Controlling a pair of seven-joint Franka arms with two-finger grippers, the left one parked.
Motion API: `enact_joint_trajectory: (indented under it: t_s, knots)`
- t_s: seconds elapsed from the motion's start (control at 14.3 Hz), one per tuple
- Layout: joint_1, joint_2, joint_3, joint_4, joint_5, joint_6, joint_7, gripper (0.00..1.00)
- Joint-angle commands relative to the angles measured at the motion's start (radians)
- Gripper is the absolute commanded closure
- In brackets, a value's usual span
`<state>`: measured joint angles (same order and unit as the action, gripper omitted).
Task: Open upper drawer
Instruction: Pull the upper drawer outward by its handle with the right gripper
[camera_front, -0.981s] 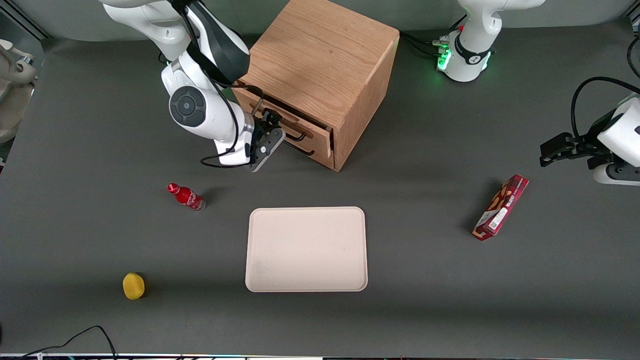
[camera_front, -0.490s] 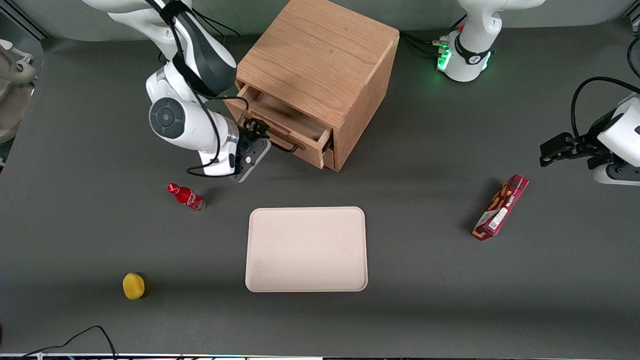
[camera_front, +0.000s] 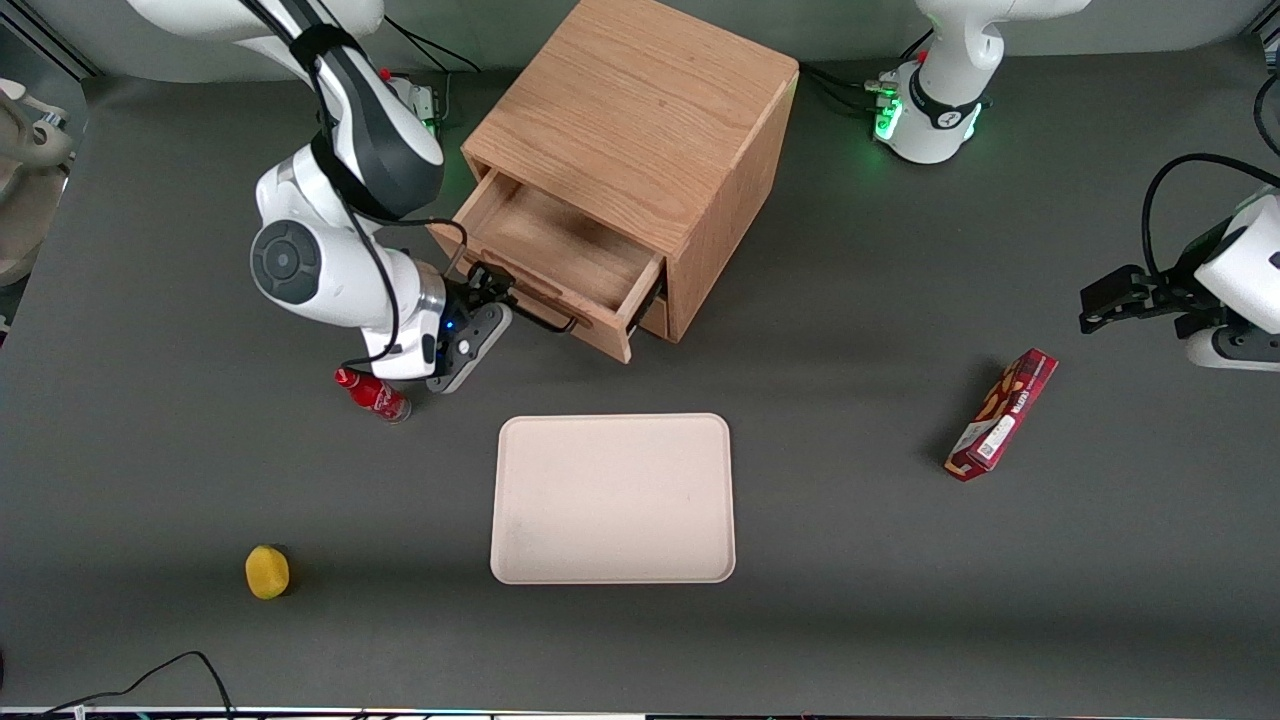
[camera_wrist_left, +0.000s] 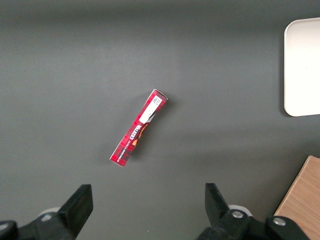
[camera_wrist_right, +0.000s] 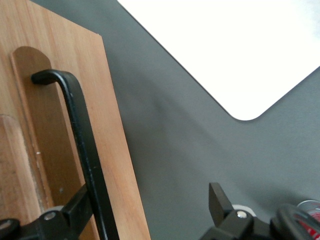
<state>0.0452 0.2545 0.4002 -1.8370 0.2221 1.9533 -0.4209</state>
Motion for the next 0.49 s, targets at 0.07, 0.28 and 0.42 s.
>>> enact_joint_trajectory:
  t_s: [0.07, 0.28, 0.42]
  knots:
    - [0.007, 0.077, -0.017, 0.09, -0.05, -0.005, -0.027, 0.0]
    - [0.007, 0.117, -0.038, 0.14, -0.07, -0.011, -0.028, 0.0]
    - [0.01, 0.141, -0.046, 0.176, -0.087, -0.023, -0.029, 0.0]
